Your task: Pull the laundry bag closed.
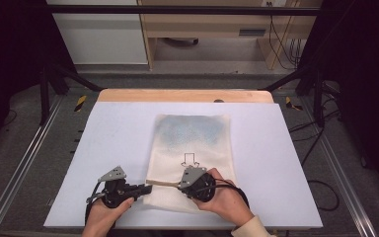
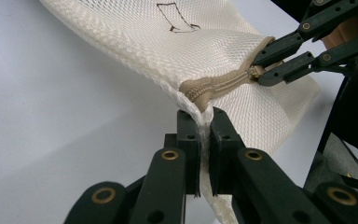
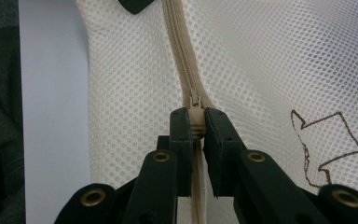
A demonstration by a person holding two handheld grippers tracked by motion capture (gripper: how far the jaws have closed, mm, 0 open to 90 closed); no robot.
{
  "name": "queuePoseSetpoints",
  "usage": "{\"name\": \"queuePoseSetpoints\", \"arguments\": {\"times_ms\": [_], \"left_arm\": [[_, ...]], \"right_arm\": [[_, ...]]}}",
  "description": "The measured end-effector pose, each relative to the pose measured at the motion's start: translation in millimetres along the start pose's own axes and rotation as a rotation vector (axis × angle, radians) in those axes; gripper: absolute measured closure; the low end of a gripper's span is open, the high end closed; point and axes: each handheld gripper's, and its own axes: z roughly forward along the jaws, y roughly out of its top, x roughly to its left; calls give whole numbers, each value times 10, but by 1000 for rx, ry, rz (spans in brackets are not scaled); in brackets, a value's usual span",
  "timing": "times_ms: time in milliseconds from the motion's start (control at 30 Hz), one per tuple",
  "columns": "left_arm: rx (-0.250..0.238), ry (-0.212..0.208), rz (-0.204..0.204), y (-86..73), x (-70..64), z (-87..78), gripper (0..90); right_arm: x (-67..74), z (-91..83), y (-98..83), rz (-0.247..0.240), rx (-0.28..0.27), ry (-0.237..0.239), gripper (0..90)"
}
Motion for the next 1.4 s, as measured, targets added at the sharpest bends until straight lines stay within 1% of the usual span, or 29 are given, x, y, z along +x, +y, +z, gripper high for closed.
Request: {"name": "queuePoseSetpoints", "arguments": {"times_ms": [267,333,933,1067,1200,1400], "left_arm": [[2,2,-2,-2,4,-2,850],[3,2,-2,-4,3,-3,849],[8,3,-2,-11,3,-1,849],[9,4,-2,-11,2,4,849],[9,3,-2,-12,3,2,849],[12,1,-3,-13,3,3,849]], "right_arm": [[-26,-48,-57,11,2,-2,819],[-26,-61,-74,21,3,-4,819],[-58,-186,-184,28,10,-8,819],[-68,-217,-221,42,13,-8,819],[-80,-244,-250,40,15,-10,819],[-100,-293,-306,55,17,-18,818]]}}
